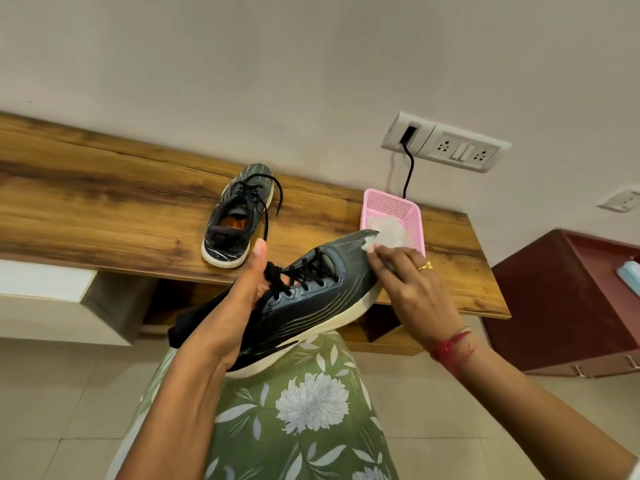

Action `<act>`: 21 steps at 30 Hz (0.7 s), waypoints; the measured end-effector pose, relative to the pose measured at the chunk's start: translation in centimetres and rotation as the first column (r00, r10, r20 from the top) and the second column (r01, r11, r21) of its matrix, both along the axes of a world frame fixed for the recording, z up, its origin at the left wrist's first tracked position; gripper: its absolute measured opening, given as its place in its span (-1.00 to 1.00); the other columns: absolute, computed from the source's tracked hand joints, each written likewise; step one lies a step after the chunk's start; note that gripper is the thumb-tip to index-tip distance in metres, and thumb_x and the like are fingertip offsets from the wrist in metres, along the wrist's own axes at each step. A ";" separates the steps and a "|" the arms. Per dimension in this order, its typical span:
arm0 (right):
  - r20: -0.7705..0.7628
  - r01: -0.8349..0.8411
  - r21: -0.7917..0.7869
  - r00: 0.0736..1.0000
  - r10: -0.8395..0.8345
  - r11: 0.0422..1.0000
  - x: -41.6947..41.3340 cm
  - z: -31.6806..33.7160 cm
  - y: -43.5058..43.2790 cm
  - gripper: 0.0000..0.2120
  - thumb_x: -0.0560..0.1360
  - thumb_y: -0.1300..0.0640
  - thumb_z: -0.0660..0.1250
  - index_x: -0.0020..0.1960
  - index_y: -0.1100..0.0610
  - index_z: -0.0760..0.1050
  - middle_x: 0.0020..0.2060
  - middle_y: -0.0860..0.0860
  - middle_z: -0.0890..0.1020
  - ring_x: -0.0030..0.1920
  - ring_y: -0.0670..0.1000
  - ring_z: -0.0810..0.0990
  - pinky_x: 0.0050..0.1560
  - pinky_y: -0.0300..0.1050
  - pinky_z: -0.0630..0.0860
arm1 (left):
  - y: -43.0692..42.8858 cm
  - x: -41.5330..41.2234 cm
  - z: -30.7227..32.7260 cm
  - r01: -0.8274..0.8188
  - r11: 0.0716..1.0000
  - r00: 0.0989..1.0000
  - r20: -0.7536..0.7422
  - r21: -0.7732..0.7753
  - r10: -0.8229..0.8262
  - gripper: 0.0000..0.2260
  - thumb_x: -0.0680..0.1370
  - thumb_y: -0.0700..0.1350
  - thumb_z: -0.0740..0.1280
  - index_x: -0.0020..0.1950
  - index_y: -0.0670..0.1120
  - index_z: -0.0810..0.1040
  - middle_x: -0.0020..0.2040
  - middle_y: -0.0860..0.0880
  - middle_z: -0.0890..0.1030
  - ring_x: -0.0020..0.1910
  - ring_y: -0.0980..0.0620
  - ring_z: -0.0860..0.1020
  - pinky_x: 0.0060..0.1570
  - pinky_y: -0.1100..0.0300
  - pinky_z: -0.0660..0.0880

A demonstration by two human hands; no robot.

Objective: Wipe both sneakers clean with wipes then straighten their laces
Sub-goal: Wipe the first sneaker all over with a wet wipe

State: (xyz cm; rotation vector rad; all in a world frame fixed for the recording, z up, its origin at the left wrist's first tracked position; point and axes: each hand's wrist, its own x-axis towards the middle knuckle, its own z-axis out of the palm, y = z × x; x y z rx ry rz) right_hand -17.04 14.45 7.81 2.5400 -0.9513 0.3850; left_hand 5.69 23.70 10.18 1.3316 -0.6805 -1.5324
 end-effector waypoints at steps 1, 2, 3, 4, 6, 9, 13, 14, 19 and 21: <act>-0.032 -0.056 0.011 0.998 0.056 0.998 0.0 -0.5 0.6 -0.63 0.50 0.28 0.11 0.27 0.31 0.46 0.11 0.21 0.57 0.08 0.15 0.42 0.02 0.06 0.53 | 0.0 0.0 0.2 0.014 1.000 1.000 0.008 -0.006 -0.014 -0.28 0.23 0.56 0.05 0.00 0.04 0.58 -0.05 0.14 0.63 -0.02 0.31 0.52 0.13 0.43 0.21; -0.072 -0.106 0.020 0.992 0.107 0.994 -0.2 -0.9 1.2 -0.63 0.51 0.28 0.11 0.27 0.31 0.47 0.12 0.21 0.57 0.09 0.15 0.43 0.03 0.05 0.53 | 0.0 0.2 -0.2 0.027 0.999 0.999 0.021 -0.016 -0.027 -0.12 0.09 0.64 0.08 0.10 0.05 0.58 0.06 0.10 0.61 0.08 0.26 0.49 0.20 0.33 0.16; -0.094 -0.127 0.023 0.987 0.129 0.992 -0.4 -0.8 1.1 -0.63 0.51 0.28 0.10 0.27 0.31 0.47 0.12 0.20 0.57 0.08 0.14 0.44 0.03 0.04 0.54 | 0.1 0.2 -0.1 0.024 1.000 0.999 0.024 -0.020 -0.024 -0.02 0.00 0.67 0.10 0.16 0.05 0.58 0.10 0.10 0.62 0.14 0.26 0.48 0.21 0.30 0.15; -0.080 -0.110 0.024 0.991 0.111 0.994 -0.5 -0.4 0.5 -0.62 0.50 0.28 0.10 0.27 0.30 0.47 0.11 0.20 0.58 0.08 0.14 0.44 -0.01 0.05 0.55 | 0.0 0.3 -0.3 0.020 1.000 1.000 0.016 -0.022 -0.020 -0.05 0.03 0.66 0.09 0.11 0.03 0.61 0.02 0.13 0.66 0.09 0.33 0.52 0.17 0.35 0.19; 0.022 -0.003 0.024 1.000 0.003 1.000 -0.6 0.2 -0.6 -0.62 0.49 0.29 0.11 0.27 0.30 0.46 0.10 0.20 0.57 0.07 0.15 0.43 -0.08 0.05 0.57 | -0.1 0.1 -0.1 0.007 1.000 1.000 0.003 -0.005 -0.007 -0.23 0.18 0.57 0.02 -0.14 0.02 0.68 -0.24 0.22 0.68 -0.21 0.47 0.55 -0.04 0.42 0.25; 0.053 -0.056 0.037 0.997 0.054 0.998 0.0 -0.5 0.3 -0.63 0.50 0.29 0.15 0.28 0.30 0.45 0.11 0.20 0.56 0.09 0.14 0.43 0.02 0.04 0.53 | -0.3 0.1 -0.6 0.003 1.000 1.000 -0.021 -0.016 -0.003 -0.14 0.19 0.63 0.04 -0.04 -0.02 0.69 -0.10 0.12 0.71 -0.01 0.33 0.58 0.13 0.23 0.26; -0.017 -0.120 -0.005 0.993 0.119 0.993 -0.8 -0.1 -0.6 -0.66 0.57 0.26 0.10 0.28 0.30 0.46 0.11 0.20 0.57 0.06 0.14 0.48 0.04 0.05 0.52 | -0.2 0.6 -1.1 -0.016 1.000 1.000 -0.002 -0.025 0.016 0.00 0.00 0.68 0.09 0.04 -0.04 0.67 -0.05 0.06 0.71 0.04 0.19 0.59 0.15 0.20 0.33; 0.033 -0.067 -0.009 0.997 0.067 0.998 -0.8 0.2 -1.2 -0.66 0.56 0.27 0.11 0.28 0.30 0.45 0.09 0.21 0.57 0.06 0.14 0.47 0.02 0.05 0.53 | -0.3 0.5 -1.1 -0.017 0.999 1.000 -0.012 -0.029 0.017 -0.01 0.04 0.68 0.09 0.05 -0.06 0.66 -0.05 0.05 0.71 0.03 0.21 0.60 0.13 0.23 0.34; -0.022 -0.141 0.019 0.990 0.142 0.990 -0.9 -0.1 0.0 -0.66 0.52 0.29 0.16 0.26 0.31 0.48 0.09 0.21 0.57 0.05 0.14 0.47 0.00 0.02 0.53 | -0.3 0.2 -0.6 0.002 0.995 0.995 -0.096 -0.099 -0.011 -0.19 0.12 0.61 0.12 -0.21 -0.06 0.72 -0.18 0.03 0.72 -0.16 0.27 0.65 -0.26 0.51 0.46; 0.006 -0.106 0.002 0.994 0.106 0.994 -1.2 0.4 -0.7 -0.65 0.51 0.30 0.16 0.27 0.30 0.47 0.08 0.21 0.57 0.05 0.14 0.46 -0.02 0.02 0.54 | -0.2 0.2 -0.7 -0.009 0.996 0.998 -0.066 -0.093 0.003 -0.27 0.13 0.60 0.10 -0.30 0.04 0.73 -0.19 0.06 0.72 -0.17 0.30 0.64 -0.17 0.42 0.45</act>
